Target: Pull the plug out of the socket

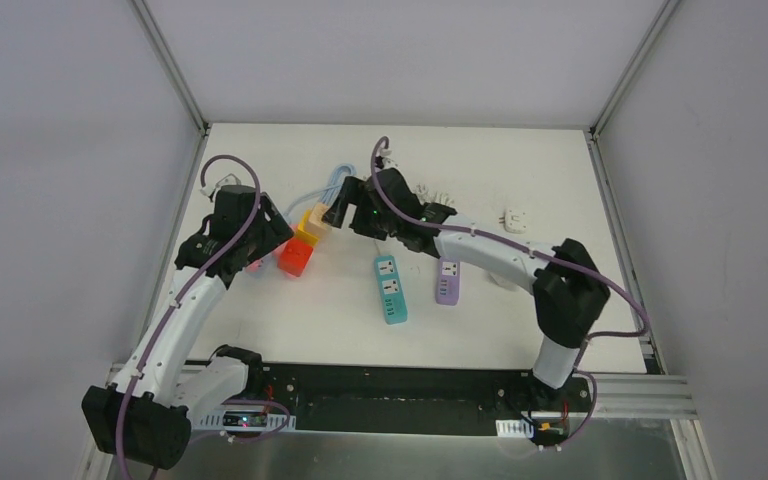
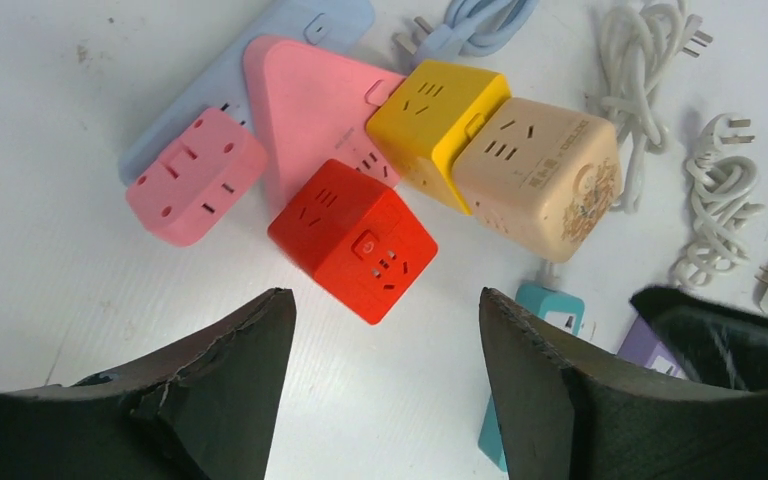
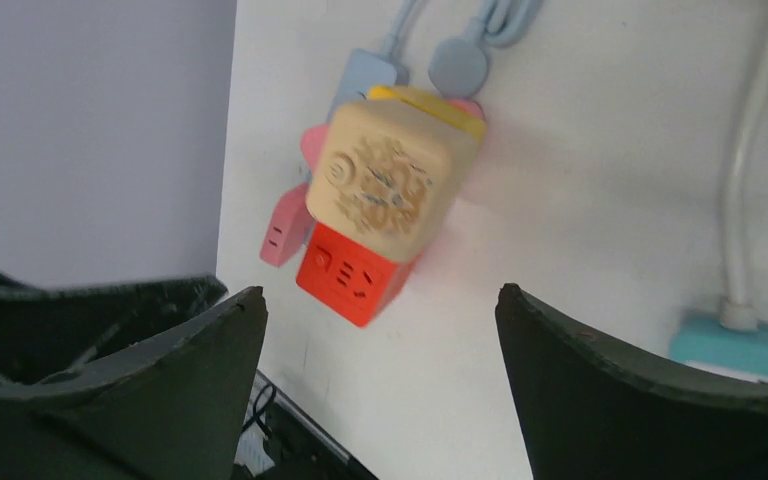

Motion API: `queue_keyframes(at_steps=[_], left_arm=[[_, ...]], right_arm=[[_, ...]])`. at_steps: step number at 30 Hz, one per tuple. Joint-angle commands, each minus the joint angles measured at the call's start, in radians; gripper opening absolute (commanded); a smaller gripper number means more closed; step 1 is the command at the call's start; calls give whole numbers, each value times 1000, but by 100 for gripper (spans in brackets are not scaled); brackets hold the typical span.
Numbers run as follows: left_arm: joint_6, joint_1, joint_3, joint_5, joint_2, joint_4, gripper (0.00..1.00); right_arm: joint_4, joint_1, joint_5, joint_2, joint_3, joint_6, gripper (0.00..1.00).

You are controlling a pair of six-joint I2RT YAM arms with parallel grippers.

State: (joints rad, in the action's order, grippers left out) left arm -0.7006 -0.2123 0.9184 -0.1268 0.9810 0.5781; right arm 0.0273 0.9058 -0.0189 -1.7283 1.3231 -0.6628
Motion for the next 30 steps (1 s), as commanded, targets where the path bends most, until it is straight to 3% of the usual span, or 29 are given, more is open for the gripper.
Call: queue_keyframes(at_steps=[1,9,11,14,20,30], left_arm=[[22,4,21,-70,-51,101,70],[51,3,18,-89,-103,141,76],[57,4,17,-80,-104,142,77],[62,3,17,-52,-98,139,77],[75,4,29,67,-65,106,76],[26,3,20,305,30,-17,74]], right_arm=[[137,38,-192,-142,232,-29,87],[267,51,-247,-335,461,-37,86],[256,50,-219,-354,477,-22,81],[245,51,-164,-366,489,-9,64],[275,51,-148,-305,433,32,42],[325,27,-61,-127,253,182,39]])
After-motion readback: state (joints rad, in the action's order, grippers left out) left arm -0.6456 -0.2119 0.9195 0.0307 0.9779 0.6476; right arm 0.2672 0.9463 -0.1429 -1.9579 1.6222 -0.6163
